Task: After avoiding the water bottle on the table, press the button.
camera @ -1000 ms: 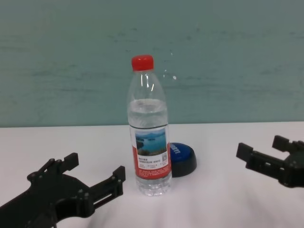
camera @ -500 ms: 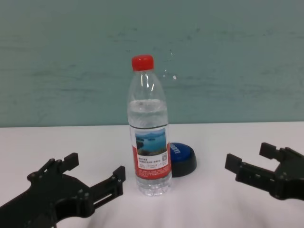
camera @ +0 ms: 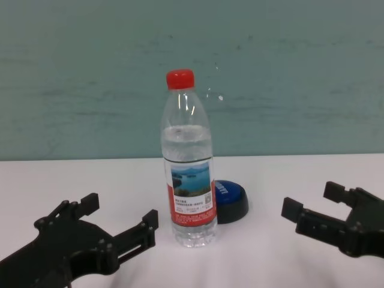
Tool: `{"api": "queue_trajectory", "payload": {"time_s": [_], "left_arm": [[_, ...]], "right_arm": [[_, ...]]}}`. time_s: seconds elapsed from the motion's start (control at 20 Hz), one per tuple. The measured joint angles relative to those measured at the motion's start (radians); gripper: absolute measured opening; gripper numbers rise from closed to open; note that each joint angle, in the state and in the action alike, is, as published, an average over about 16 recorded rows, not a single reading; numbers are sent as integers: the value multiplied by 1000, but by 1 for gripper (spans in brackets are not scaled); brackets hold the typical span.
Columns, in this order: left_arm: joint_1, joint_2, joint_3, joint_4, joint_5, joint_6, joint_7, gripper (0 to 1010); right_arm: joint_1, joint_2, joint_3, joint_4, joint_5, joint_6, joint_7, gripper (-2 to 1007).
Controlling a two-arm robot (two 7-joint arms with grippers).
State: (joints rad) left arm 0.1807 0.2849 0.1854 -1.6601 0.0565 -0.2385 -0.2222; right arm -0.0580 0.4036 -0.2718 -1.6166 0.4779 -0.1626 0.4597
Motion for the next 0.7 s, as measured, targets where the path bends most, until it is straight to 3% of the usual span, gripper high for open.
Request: {"api": "queue_trajectory", "payload": {"time_s": [0.7], "left_arm": [[0, 0, 0, 0, 0, 0, 0, 1000]], "right_arm": [[9, 10, -14, 6, 10, 26, -9, 1004]]}}
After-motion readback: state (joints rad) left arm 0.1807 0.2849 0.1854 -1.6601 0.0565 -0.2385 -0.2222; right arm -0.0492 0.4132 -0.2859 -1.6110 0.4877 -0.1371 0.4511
